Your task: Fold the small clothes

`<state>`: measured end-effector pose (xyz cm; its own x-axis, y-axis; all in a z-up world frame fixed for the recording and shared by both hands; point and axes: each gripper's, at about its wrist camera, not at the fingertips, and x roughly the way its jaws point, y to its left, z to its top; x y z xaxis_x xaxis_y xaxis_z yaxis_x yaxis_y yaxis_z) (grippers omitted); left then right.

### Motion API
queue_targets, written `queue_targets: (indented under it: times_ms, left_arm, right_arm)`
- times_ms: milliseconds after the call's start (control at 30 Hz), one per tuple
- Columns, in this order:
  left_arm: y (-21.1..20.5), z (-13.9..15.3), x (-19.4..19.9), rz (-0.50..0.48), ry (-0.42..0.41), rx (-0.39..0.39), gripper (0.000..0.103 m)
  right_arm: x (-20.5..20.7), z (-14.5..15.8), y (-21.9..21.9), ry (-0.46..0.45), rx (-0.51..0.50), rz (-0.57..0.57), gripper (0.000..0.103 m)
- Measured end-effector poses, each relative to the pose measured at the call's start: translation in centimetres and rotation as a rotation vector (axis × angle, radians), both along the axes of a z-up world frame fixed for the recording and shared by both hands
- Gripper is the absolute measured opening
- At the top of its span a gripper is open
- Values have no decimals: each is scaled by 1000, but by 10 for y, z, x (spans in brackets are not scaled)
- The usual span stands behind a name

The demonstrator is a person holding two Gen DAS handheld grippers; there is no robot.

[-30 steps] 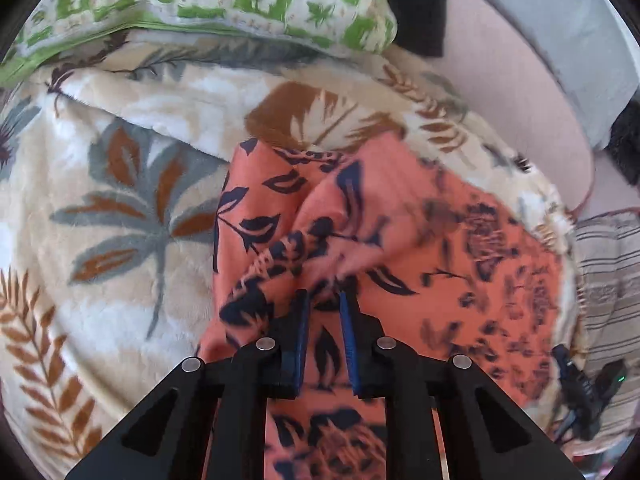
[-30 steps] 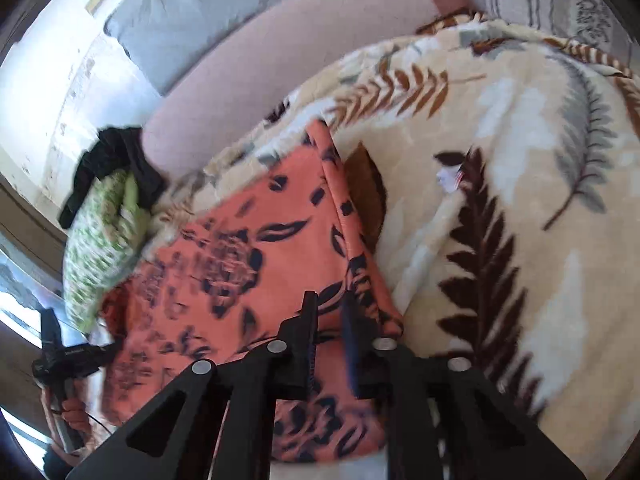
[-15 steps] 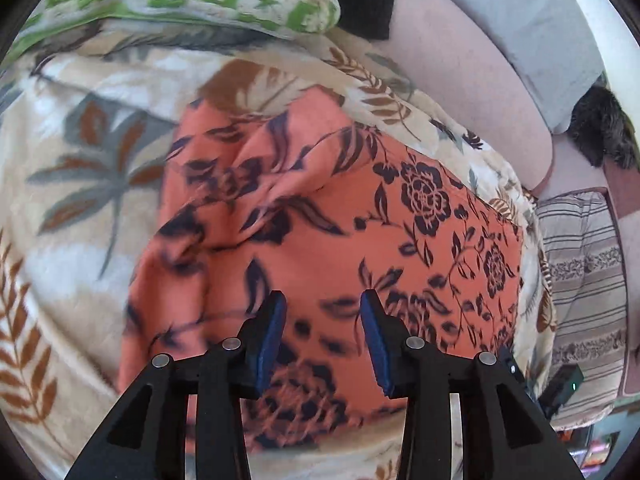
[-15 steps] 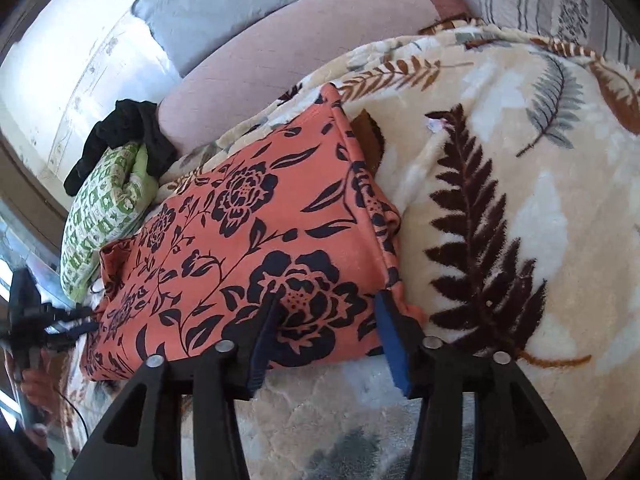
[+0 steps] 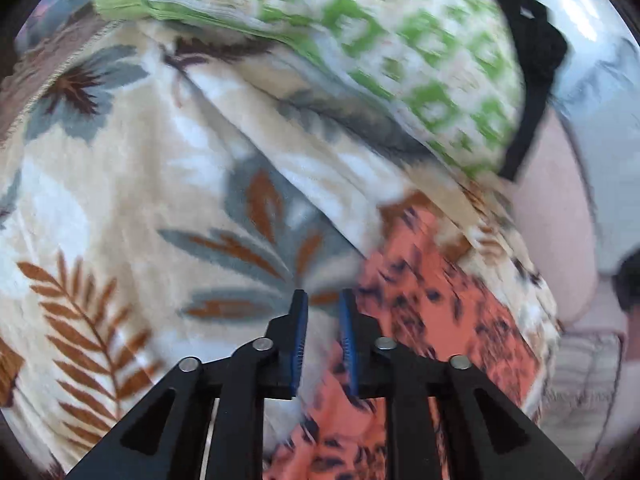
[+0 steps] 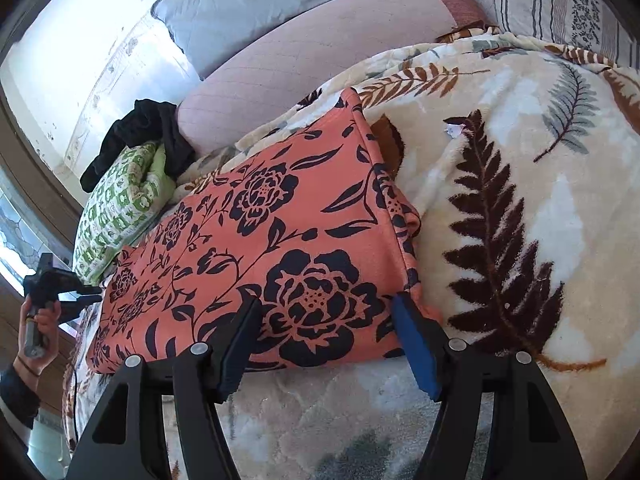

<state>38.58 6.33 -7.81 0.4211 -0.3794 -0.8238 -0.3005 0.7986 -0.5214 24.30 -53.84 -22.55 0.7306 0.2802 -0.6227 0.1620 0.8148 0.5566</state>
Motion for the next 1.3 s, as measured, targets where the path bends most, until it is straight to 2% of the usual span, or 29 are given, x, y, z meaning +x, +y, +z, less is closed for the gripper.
queue_targets:
  times_ms: [33,100,133,167,200,233,300,333,367,433,467,533,633,733,800,867,933,967,1033,1133,1167,1200,1233,1267,1300]
  left_arm:
    - [-4,4,-9,-37,-20,-3,34]
    - [-28,-2,-20,-113,-38,62,39]
    - [-40,-11,-22,-152,-18,115,39]
    - [-53,-28,-22,-200,47,165,38]
    - [-58,-37,-22,-212,78,169,38]
    - [-57,-37,-25,-193,52,172,38]
    - [-47,-29,-31,-181,59,116,36]
    - [-37,-26,-33,-183,73,51,36]
    - [-28,-23,-37,-179,74,18,36]
    - [-6,-14,-41,-159,66,-6,38]
    - [2,-10,-42,-157,58,-23,40]
    - [14,-7,-43,-164,52,-75,48]
    - [19,-7,-42,-178,67,-129,49]
    - [7,-25,-27,-207,105,-156,50]
    - [-9,-42,-8,-223,142,-167,50]
    - [-22,-52,4,-228,159,-164,50]
    - [-34,-60,14,-247,180,-131,61]
    - [-40,-63,18,-260,182,-109,63]
    - [-50,-60,20,-288,156,-81,76]
    - [-62,-58,20,-313,138,-35,78]
    - [-65,-58,21,-323,134,-14,78]
    - [-67,-56,20,-324,130,-1,72]
    - [-68,-55,19,-319,132,13,56]
    - [-68,-55,19,-317,141,18,44]
    - [-69,-54,19,-317,159,7,19]
  right_arm:
    - [0,0,1,4,-10,0,69]
    - [2,2,5,17,-42,2,70]
    - [3,2,7,25,-57,3,70]
    - [5,4,10,42,-84,5,70]
    - [8,6,13,60,-112,8,69]
    - [10,10,18,80,-152,11,69]
    - [11,20,28,129,-213,14,70]
    - [8,25,31,119,-195,18,70]
    - [4,29,35,100,-165,24,70]
    - [-2,38,52,70,-144,58,70]
    - [-4,43,68,56,-166,100,70]
    - [-3,52,100,28,-213,175,70]
    - [0,61,152,-6,-308,317,70]
    - [3,65,205,-52,-478,437,69]
    - [7,64,224,-64,-519,478,69]
    - [12,62,227,-62,-503,469,69]
    - [16,61,218,-55,-469,447,69]
    - [19,61,210,-53,-452,425,69]
    - [24,63,187,-57,-423,355,69]
    - [38,60,140,-25,-376,214,69]
    - [45,53,123,4,-369,175,69]
    - [51,46,113,34,-376,159,69]
    - [58,33,104,92,-394,155,69]
    - [62,21,99,124,-388,168,69]
    - [60,16,96,92,-365,177,73]
